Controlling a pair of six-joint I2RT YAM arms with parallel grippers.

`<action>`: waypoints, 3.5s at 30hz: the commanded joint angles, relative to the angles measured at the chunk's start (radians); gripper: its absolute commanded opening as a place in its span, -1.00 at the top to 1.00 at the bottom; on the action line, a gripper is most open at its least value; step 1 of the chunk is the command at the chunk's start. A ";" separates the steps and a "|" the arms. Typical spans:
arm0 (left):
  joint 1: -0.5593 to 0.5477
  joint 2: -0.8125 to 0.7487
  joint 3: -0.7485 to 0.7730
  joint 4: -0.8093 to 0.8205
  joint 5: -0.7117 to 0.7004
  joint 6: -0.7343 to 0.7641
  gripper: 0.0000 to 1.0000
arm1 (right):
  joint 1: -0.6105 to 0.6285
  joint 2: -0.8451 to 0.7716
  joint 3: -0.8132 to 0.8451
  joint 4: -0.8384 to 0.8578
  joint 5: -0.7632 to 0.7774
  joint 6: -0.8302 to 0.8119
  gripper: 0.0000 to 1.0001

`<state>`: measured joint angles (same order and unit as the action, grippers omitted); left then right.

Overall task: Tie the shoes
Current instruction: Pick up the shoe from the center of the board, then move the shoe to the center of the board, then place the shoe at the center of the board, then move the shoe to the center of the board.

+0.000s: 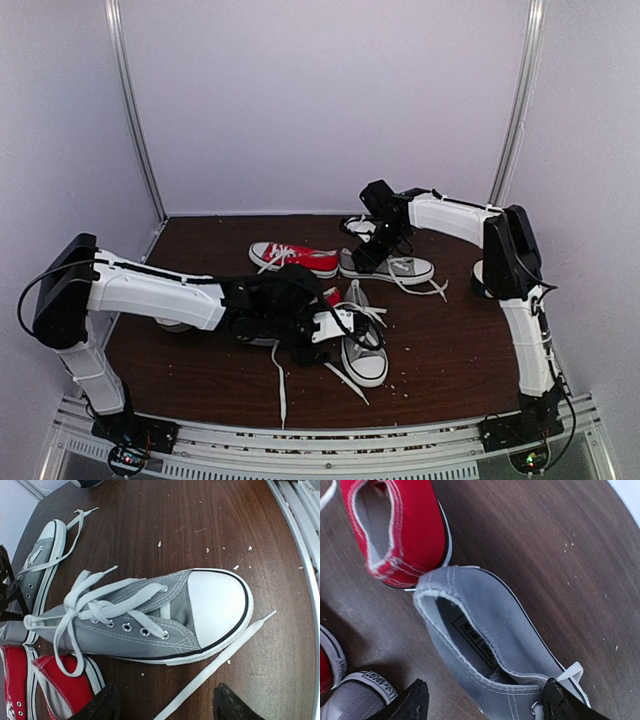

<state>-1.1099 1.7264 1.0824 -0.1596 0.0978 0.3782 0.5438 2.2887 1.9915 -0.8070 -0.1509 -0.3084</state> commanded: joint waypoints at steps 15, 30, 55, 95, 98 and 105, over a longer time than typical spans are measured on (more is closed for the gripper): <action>-0.088 0.242 0.168 0.115 -0.206 0.191 -0.42 | -0.048 -0.228 -0.287 0.160 0.109 0.247 1.00; -0.158 0.291 0.237 0.034 -0.056 0.317 -0.72 | -0.085 -0.430 -0.560 0.227 0.176 0.336 1.00; 0.007 0.359 0.081 0.504 -0.383 0.455 0.02 | -0.031 -0.768 -0.965 0.299 0.162 0.566 1.00; 0.015 -0.201 -0.143 0.119 -0.121 0.042 -0.60 | 0.019 -0.445 -0.636 -0.132 0.216 0.084 -0.42; 0.014 -0.223 -0.168 0.128 -0.129 0.038 -0.61 | 0.041 -0.414 -0.639 -0.121 0.179 0.076 -0.40; 0.018 -0.246 -0.162 0.090 -0.183 0.026 -0.61 | 0.056 -0.427 -0.691 -0.052 0.074 0.299 0.62</action>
<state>-1.0946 1.5127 0.9146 -0.0578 -0.0364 0.4309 0.5941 1.8725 1.3384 -0.8654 -0.0319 -0.1539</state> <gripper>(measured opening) 0.806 0.332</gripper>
